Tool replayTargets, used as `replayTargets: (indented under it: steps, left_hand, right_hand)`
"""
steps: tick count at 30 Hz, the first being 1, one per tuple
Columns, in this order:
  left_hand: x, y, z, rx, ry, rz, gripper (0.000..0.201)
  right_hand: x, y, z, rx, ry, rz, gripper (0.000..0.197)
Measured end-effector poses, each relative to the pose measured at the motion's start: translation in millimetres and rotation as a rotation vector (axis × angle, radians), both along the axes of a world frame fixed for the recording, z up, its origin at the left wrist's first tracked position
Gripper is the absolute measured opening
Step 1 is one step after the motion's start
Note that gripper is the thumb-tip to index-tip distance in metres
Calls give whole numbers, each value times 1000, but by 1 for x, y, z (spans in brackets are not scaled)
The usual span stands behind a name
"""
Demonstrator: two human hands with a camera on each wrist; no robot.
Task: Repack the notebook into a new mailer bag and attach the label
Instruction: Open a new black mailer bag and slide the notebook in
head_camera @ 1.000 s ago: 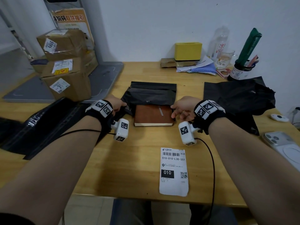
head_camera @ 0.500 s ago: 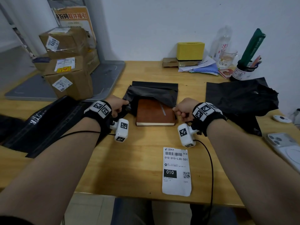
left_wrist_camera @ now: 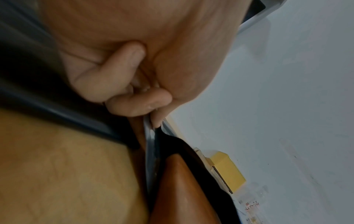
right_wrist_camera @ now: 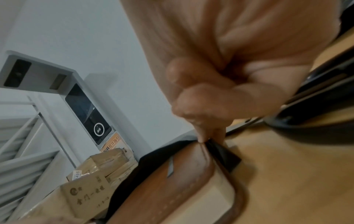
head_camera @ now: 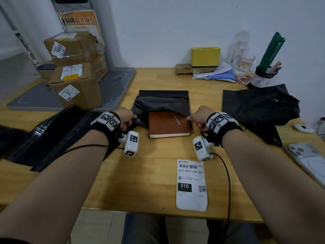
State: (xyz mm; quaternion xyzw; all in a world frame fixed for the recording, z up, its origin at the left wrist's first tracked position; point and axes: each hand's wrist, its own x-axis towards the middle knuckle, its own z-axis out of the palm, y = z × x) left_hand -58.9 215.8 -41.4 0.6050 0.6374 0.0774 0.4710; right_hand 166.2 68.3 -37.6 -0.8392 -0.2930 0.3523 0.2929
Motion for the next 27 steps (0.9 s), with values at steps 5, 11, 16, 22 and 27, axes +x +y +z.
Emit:
replayTargets:
  steps: [5, 11, 16, 22, 27]
  left_hand:
    - [-2, -1, 2, 0, 13, -20, 24]
    - [-3, 3, 1, 63, 55, -40, 28]
    - [-3, 2, -2, 125, 80, -76, 35]
    - [1, -1, -2, 195, 46, -48, 32]
    - [1, 0, 3, 105, -79, 28, 30]
  right_hand:
    - [3, 3, 1, -29, -13, 23, 33]
    - [3, 1, 1, -117, -117, 130, 32]
    - [3, 1, -1, -166, -50, 182, 25]
    - [2, -1, -11, -17, 70, 115, 26]
    - [9, -4, 0, 180, 323, -59, 21]
